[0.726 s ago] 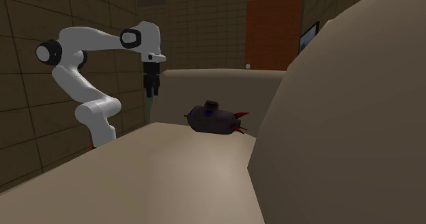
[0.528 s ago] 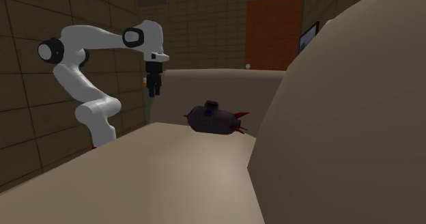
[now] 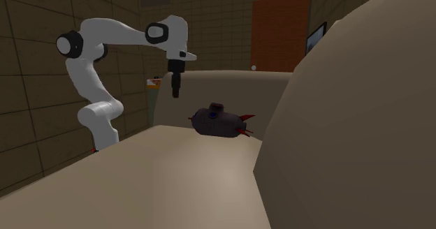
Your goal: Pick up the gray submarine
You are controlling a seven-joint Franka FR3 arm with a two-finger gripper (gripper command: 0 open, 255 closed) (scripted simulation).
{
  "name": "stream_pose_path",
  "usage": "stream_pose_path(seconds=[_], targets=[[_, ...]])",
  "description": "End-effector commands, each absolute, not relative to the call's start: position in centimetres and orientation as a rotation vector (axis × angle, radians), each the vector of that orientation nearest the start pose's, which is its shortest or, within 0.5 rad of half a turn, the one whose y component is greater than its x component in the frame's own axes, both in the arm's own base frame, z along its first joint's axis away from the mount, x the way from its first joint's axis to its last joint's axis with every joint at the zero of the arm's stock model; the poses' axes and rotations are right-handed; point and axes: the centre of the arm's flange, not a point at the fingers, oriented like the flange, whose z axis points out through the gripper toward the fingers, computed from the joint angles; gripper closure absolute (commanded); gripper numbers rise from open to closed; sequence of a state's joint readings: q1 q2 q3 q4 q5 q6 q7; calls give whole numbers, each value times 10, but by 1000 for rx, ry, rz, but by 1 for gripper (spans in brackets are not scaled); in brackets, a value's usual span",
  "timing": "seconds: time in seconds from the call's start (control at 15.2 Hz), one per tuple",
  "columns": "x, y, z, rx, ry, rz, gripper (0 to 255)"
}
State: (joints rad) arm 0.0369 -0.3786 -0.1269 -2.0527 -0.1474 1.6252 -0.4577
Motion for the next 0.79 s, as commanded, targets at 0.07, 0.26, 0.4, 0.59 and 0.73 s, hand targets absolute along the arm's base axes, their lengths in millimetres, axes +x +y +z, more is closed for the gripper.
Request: stream_pose_path(seconds=[0.07,0.26,0.4,0.59,0.73], targets=[[471,-67,589,-3135,-792,159,0],[512,-67,591,-3100,-952,193,0],[540,-64,592,-3071,-1059,215,0],[580,-57,592,-3022,-1217,249,0],[606,-50,591,-2983,-1321,271,0]])
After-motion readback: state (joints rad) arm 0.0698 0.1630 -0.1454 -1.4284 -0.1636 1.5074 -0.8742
